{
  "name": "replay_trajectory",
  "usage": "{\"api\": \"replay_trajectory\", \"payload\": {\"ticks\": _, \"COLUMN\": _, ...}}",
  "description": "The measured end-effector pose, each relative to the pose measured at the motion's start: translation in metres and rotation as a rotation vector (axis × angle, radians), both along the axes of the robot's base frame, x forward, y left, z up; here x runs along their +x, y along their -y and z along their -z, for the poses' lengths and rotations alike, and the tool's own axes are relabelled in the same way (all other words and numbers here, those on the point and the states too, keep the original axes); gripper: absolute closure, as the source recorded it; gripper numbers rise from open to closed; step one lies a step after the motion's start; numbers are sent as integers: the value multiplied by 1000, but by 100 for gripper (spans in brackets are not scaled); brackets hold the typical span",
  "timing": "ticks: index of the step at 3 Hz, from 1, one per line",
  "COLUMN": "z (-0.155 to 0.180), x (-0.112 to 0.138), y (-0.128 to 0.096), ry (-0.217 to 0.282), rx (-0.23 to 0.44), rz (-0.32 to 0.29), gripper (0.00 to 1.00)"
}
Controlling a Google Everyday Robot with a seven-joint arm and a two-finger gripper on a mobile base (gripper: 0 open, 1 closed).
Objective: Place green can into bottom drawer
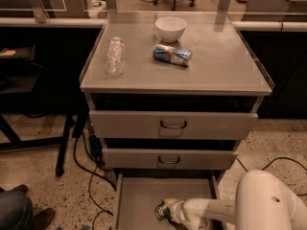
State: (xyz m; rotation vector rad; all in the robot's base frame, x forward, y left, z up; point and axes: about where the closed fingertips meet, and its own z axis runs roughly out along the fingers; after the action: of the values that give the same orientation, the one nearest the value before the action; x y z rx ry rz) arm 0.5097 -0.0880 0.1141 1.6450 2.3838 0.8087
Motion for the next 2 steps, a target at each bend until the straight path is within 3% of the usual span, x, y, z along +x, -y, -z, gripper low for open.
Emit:
{"api": "replay_trajectory", "payload": {"ticks": 1, "z": 0, "x": 0, "y": 0, "ry": 0, "rx": 0, "rz": 0, "gripper": 15}}
{"api": "replay_trajectory", "payload": {"ticks": 2, "z": 0, "x": 0, "y": 0, "ry": 0, "rx": 0, "rz": 0, "gripper": 0}}
